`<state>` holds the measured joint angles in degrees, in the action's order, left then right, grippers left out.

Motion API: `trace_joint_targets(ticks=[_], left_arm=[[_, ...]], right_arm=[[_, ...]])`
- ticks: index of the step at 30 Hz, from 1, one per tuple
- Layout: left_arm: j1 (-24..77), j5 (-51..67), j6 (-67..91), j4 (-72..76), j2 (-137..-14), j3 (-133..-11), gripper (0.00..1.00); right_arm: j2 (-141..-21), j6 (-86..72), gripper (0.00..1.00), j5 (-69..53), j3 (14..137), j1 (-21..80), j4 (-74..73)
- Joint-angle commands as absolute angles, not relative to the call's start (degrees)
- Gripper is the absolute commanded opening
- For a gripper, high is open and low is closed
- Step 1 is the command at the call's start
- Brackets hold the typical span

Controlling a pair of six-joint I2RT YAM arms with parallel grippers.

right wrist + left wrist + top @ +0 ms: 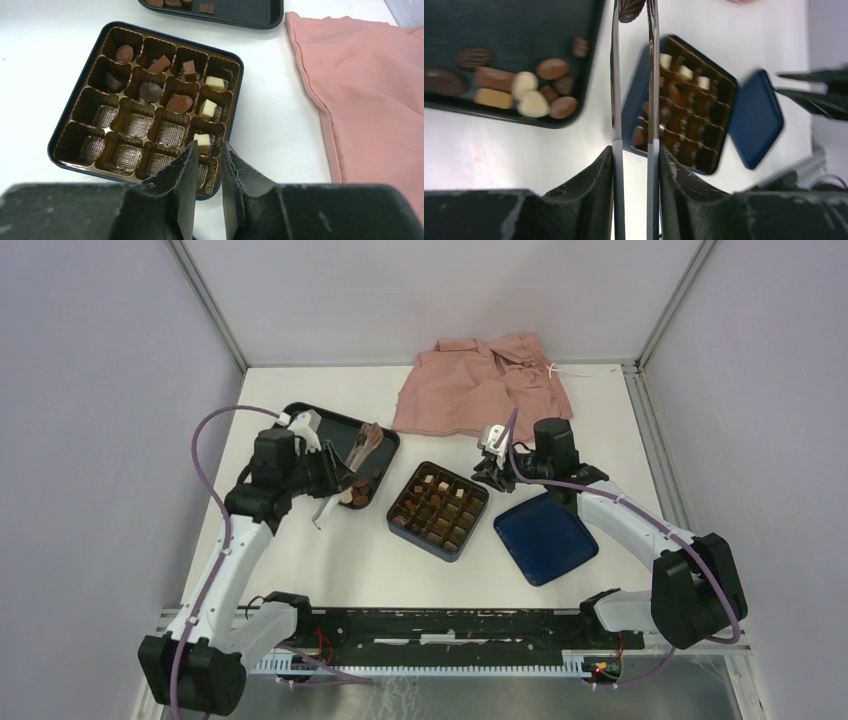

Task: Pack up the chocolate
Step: Adjust the packing box at the center of the board, then place the fake chocolate in the packing box.

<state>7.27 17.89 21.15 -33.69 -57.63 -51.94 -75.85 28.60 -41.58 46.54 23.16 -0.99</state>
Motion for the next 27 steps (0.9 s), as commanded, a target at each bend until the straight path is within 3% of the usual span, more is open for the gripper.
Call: trace_joint_targets(ticks=[1, 8, 17, 27], left_arm=[[12.7, 28.0, 28.3, -22.4, -50.7, -47.2, 0.03], [23.9, 24.2, 33.7, -14.2, -45.9, -40.7, 0.03], [36.2, 15.7, 33.3, -11.8, -51.2, -39.7, 0.03], [42.1, 7.1, 30.8, -15.0, -54.9, -41.9, 0.04]], right_arm=[[-76.5, 29.5, 0.28, -42.0, 49.0, 22.4, 0.1], [-76.6, 29.4, 0.29, -41.8, 49.1, 20.6, 0.2], [-77.0, 29.1, 0.29, -42.4, 49.1, 19.0, 0.1], [-82.1, 26.8, 0.35, -44.5, 49.9, 19.0, -1.5]])
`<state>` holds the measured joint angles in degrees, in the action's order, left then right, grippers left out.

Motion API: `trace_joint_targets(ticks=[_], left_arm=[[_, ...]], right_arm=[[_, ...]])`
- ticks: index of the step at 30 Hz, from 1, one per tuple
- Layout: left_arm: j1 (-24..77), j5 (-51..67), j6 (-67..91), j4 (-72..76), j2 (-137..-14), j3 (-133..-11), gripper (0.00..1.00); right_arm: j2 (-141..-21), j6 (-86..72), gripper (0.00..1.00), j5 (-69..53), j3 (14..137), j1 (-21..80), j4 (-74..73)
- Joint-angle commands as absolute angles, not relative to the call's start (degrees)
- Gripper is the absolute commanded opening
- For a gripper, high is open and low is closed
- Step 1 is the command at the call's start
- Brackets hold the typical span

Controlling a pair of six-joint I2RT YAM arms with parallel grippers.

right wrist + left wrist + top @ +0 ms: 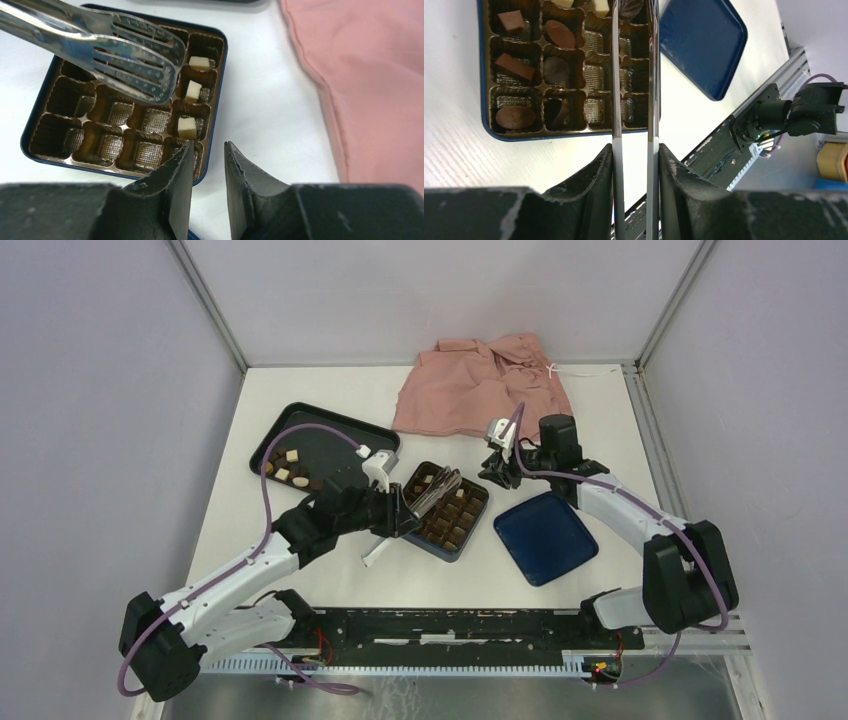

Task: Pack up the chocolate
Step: Place the fake chocolate in the packing box.

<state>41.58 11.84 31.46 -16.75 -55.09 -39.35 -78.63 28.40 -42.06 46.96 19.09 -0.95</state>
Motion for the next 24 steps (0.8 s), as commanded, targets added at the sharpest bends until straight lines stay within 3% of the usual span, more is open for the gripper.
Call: trace_joint_targets(ticks=[1, 10, 24], left_arm=[[42.1, 6.7, 30.5, -15.5, -55.0, -42.1, 0.04], [42.2, 2.0, 29.3, -19.6, -53.7, -42.6, 0.04], [42.2, 0.2, 29.1, -24.0, -49.1, -43.6, 0.04]], right_arm=[[-83.4, 26.6, 0.36, -44.7, 50.4, 19.1, -2.2], [-91.1, 28.4, 0.46, -40.4, 55.1, 21.1, -8.6], [-96.0, 32.0, 0.40, -30.0, 59.5, 24.6, -15.0]])
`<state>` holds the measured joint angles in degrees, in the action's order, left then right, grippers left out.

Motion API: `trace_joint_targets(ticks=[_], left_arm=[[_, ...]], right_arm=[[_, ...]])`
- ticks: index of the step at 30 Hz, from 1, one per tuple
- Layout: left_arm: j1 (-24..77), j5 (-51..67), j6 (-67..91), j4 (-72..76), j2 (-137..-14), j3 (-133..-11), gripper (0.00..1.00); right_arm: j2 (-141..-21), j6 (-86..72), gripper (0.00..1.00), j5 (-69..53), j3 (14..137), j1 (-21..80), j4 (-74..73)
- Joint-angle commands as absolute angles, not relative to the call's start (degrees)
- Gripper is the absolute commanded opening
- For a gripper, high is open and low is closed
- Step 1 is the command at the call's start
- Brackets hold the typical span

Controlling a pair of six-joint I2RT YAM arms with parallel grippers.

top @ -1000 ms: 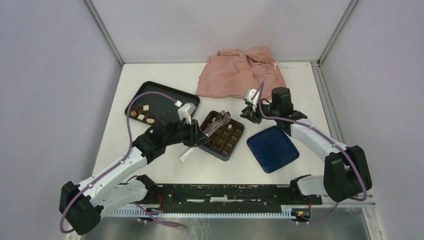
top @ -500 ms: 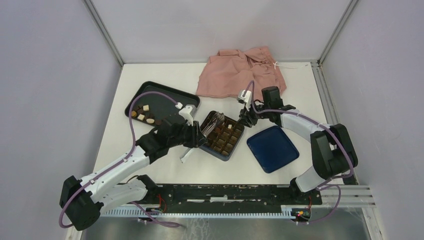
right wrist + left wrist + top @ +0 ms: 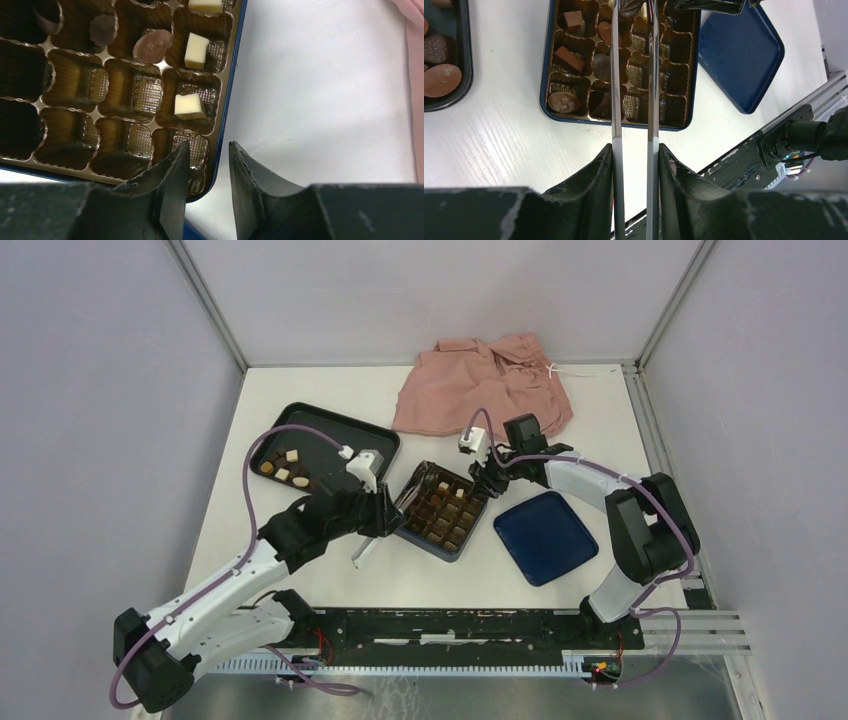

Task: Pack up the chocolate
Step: Place the fake chocolate in the packing box.

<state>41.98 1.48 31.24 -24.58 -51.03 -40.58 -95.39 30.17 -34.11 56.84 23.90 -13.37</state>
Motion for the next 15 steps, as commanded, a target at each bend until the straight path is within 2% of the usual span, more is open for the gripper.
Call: trace_joint_targets(ticks=[1, 6, 12, 15], left_arm=[[42.3, 0.2, 29.1, -24.3, -49.0, -43.8, 0.04], [42.2, 0.2, 29.1, -24.9, -48.6, -44.2, 0.04], [42.2, 0.2, 29.4, -25.2, -47.8, -44.1, 0.04], [42.2, 0.2, 29.5, -25.2, -47.2, -44.0, 0.04]], right_arm=[[-96.3, 32.1, 0.39, -29.4, 59.7, 24.8, -15.2], [-97.5, 32.9, 0.31, -28.6, 60.8, 25.5, -16.9], [-95.3, 31.9, 0.11, -29.7, 60.6, 25.8, -15.9], [-91.8, 30.6, 0.05, -28.7, 58.7, 25.8, -12.8]])
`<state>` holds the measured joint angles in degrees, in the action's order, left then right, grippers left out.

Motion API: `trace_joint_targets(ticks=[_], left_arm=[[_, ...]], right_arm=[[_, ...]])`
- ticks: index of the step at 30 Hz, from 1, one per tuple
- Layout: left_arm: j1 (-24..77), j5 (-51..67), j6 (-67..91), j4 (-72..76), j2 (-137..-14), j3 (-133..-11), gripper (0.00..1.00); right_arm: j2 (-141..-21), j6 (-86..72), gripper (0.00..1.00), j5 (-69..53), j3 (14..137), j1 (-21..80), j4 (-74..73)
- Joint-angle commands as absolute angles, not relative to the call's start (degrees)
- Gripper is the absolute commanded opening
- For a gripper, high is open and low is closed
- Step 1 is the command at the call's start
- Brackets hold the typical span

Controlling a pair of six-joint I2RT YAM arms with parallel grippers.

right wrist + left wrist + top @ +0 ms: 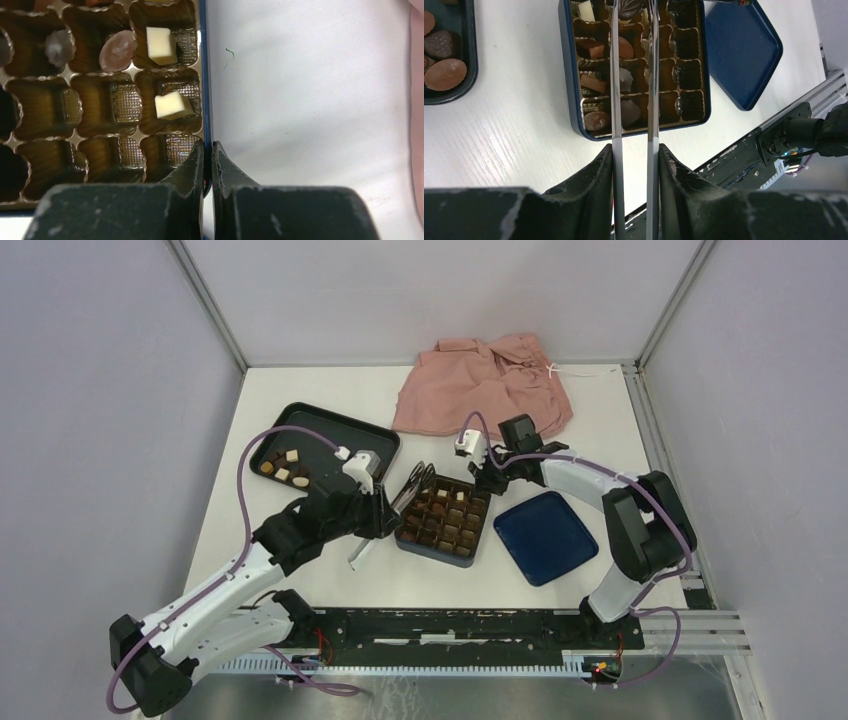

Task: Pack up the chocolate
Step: Place the fake chocolate in the packing box.

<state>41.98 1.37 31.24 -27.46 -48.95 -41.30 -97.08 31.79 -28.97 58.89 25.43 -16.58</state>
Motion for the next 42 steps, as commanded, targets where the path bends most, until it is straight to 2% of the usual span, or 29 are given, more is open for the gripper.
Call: trace_joint_targets(ticks=[1, 15, 32, 36, 42], left_arm=[[42.2, 0.3, 29.5, -25.2, -47.1, -44.0, 0.04], [42.2, 5.1, 29.5, -21.0, -43.4, -42.8, 0.04], [43.4, 6.8, 31.5, -13.3, -46.9, -37.0, 0.04], [44.7, 5.9, 31.5, -12.0, -50.7, -36.5, 0.04], [48.1, 2.8, 30.9, -12.6, -55.4, -37.6, 0.04]], right_arm=[[-90.5, 30.4, 0.03, -28.5, 57.9, 25.9, -11.4], [-76.1, 30.6, 0.00, -19.9, 49.4, 27.9, 1.5], [-89.1, 20.3, 0.03, -28.8, 50.1, 25.5, 3.5], [-91.8, 19.9, 0.08, -31.6, 51.7, 24.1, 1.6], [-92.6, 20.6, 0.31, -35.8, 52.8, 22.3, 0.1]])
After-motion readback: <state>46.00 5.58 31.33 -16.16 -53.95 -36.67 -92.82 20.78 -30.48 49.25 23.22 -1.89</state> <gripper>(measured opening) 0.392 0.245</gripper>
